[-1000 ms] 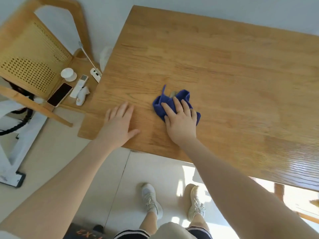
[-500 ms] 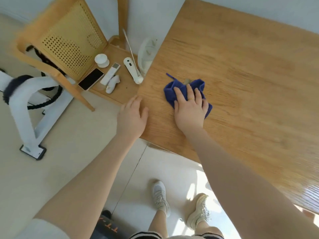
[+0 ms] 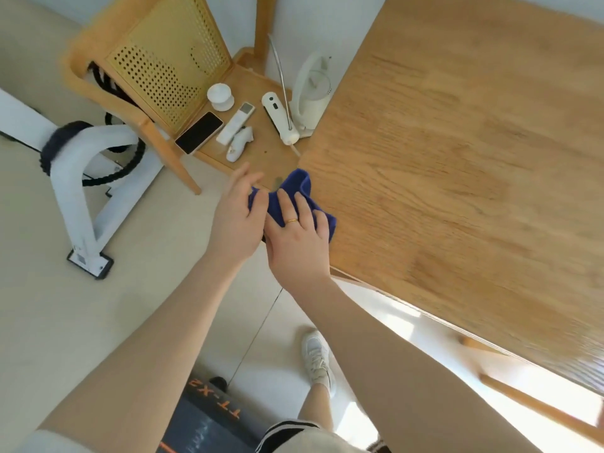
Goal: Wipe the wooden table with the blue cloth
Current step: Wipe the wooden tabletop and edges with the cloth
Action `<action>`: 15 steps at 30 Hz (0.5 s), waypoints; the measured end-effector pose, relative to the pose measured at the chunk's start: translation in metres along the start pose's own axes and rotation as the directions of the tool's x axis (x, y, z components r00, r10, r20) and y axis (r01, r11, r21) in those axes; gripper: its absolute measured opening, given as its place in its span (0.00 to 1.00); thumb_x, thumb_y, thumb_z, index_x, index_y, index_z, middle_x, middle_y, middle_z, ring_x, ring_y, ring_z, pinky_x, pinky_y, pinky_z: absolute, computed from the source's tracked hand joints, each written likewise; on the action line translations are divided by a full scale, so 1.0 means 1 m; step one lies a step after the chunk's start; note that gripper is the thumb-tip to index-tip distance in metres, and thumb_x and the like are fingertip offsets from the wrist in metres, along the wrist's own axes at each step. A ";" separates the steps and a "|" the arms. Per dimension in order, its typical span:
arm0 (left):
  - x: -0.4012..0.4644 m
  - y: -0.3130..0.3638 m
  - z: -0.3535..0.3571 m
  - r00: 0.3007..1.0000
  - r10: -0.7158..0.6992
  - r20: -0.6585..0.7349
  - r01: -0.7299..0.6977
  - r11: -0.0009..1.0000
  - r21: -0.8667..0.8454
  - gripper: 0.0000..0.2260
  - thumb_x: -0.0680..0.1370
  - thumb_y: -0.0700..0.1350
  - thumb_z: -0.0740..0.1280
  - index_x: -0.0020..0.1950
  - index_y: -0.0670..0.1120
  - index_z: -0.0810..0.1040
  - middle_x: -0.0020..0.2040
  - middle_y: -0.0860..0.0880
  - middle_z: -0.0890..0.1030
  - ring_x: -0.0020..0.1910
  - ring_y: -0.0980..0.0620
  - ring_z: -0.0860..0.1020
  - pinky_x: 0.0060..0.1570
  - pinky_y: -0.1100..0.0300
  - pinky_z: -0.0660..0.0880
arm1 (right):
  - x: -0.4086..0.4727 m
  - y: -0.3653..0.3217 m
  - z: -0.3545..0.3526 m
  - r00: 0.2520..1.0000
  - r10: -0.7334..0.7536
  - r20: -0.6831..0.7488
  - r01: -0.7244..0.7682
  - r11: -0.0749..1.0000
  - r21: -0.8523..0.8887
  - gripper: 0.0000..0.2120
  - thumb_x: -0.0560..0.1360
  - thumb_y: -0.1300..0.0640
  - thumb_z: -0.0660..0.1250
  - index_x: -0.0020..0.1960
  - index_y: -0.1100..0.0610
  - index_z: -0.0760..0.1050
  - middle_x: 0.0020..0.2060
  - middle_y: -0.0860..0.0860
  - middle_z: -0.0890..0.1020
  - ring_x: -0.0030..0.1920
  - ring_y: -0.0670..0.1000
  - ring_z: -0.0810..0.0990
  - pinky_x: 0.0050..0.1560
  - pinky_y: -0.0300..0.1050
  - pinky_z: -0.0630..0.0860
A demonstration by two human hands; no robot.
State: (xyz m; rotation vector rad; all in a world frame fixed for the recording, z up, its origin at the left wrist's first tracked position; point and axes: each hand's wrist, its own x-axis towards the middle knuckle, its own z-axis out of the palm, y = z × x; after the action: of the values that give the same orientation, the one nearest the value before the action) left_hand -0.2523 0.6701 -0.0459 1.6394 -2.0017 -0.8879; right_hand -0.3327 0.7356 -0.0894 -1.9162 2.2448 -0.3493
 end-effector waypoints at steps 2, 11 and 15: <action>-0.001 0.011 0.005 0.998 0.059 0.031 -0.060 0.998 0.007 0.16 0.81 0.43 0.57 0.68 0.44 0.70 0.74 0.49 0.62 0.69 0.57 0.63 0.57 0.78 0.55 | -0.010 0.016 -0.004 1.000 -0.009 -0.013 0.008 0.999 -0.037 0.23 0.70 0.53 0.69 0.65 0.46 0.71 0.66 0.55 0.74 0.66 0.60 0.70 0.62 0.57 0.68; -0.018 0.069 0.056 0.935 0.254 0.247 -0.282 0.956 0.084 0.18 0.79 0.46 0.60 0.69 0.43 0.69 0.74 0.47 0.63 0.72 0.49 0.62 0.69 0.58 0.59 | -0.088 0.125 -0.042 0.966 0.218 -0.138 -0.232 0.967 -0.101 0.18 0.75 0.49 0.56 0.64 0.45 0.73 0.66 0.55 0.74 0.65 0.60 0.71 0.63 0.55 0.63; -0.043 0.096 0.084 0.799 0.368 0.475 -0.506 0.839 0.202 0.34 0.72 0.59 0.68 0.73 0.45 0.63 0.76 0.47 0.57 0.74 0.47 0.56 0.72 0.52 0.50 | -0.136 0.183 -0.060 0.916 0.358 -0.183 -0.381 0.917 -0.113 0.20 0.75 0.48 0.56 0.65 0.46 0.72 0.66 0.55 0.73 0.66 0.60 0.71 0.64 0.56 0.64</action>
State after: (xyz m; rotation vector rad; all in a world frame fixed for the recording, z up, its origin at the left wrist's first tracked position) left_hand -0.3662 0.7408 -0.0361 1.0762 -2.8056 -0.8089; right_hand -0.5005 0.9003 -0.0873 -1.5141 2.7419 -0.2958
